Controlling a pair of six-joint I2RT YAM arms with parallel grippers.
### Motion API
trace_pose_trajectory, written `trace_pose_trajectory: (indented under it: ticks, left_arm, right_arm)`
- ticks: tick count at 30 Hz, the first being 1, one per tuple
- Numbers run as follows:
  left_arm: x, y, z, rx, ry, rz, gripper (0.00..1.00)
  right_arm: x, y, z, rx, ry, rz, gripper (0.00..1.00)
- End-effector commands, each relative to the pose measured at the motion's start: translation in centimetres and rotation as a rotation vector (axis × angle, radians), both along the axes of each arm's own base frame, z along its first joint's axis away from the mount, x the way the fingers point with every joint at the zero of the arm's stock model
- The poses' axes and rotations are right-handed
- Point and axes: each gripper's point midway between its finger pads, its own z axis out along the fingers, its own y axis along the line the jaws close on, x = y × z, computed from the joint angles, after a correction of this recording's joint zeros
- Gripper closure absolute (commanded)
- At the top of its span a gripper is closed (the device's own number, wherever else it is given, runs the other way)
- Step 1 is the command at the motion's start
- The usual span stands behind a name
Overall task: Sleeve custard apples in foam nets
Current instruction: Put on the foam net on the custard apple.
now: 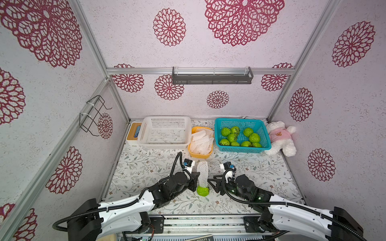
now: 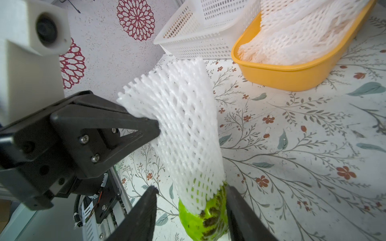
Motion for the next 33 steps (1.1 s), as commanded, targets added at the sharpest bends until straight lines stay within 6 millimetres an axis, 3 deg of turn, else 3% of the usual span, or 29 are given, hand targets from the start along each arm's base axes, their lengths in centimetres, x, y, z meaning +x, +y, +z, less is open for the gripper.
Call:
trace_pose_trajectory:
  ticks: [1,8,19,33]
  left_arm:
    - [-0.3,0.3,0.1,0.013,-0.001,0.003,1.0]
    - [-1.1,0.3,-0.4,0.029,0.05,-0.014,1.0]
    - [-1.7,0.8,0.1,0.0,0.08,-0.01,1.0]
    - [-2.1,-0.2,0.1,0.01,0.096,-0.044,1.0]
  right_arm:
    - [0.6,-0.3,0.6,0.009,-0.024,-0.027,0.45]
    - [0.4,-0.3,-0.5,-0.029,-0.027,-0.012,0.45]
    - [-1.5,0.4,-2.0,-0.088,-0.058,0.137,0.48]
    - [-1.7,2.5,-2.1,-0.089,-0.084,0.227,0.5]
